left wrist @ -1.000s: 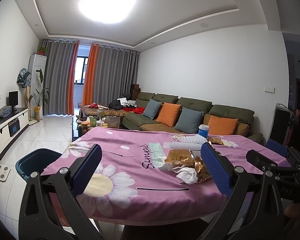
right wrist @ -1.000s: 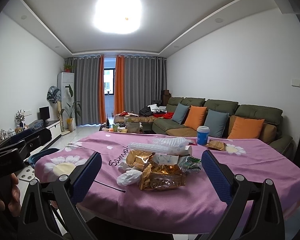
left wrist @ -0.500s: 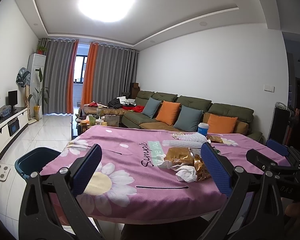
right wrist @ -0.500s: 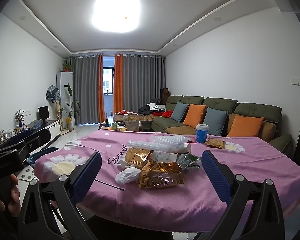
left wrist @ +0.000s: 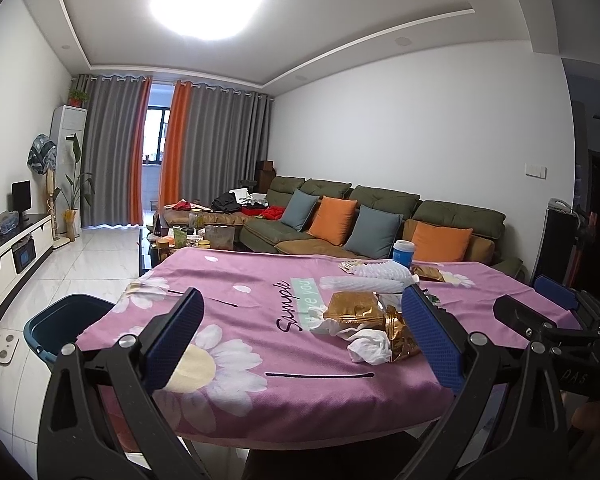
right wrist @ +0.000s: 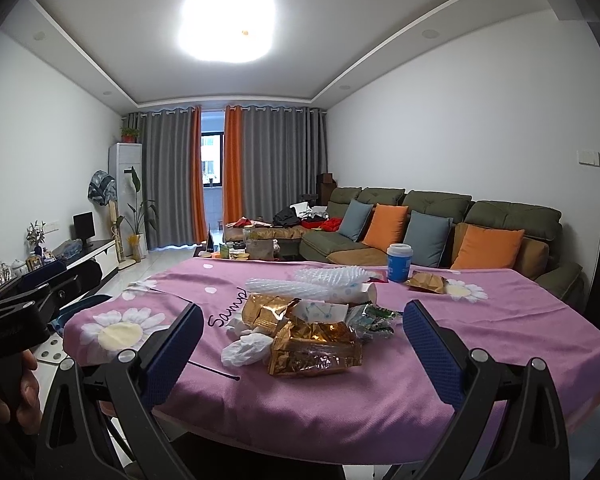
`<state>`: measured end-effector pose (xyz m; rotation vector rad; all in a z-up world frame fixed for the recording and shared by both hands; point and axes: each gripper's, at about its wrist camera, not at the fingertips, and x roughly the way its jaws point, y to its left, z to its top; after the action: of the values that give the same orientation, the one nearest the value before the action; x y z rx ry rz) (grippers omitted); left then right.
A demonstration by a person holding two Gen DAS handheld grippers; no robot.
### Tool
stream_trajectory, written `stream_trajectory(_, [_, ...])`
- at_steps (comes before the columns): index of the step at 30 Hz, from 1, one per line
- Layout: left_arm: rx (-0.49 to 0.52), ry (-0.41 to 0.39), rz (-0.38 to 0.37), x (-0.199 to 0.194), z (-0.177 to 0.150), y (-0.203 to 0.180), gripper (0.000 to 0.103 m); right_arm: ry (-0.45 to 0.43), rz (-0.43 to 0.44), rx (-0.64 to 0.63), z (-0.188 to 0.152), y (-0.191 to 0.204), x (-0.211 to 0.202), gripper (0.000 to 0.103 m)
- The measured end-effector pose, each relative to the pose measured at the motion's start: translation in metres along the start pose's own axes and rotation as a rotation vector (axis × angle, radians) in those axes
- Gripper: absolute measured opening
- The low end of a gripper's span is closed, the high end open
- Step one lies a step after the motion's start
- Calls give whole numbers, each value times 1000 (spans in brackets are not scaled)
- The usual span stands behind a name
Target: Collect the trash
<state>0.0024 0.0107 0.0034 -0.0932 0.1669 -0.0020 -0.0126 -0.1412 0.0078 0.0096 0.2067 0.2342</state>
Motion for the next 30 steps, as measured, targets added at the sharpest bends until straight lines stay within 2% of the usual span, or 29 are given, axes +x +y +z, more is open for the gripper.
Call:
stream_trajectory(14, [9,65,-61,36,0,-5,97,81,-1,-1,-1,-10,36,96])
stream_trajectory(23, [29,181,-133,80,-18,-20,97,177,-10,45,-5,-37,73,96])
stream_trajectory(30, [96,265,-185,116,-36,-43,97,250,11,33,-10,-48,102,78])
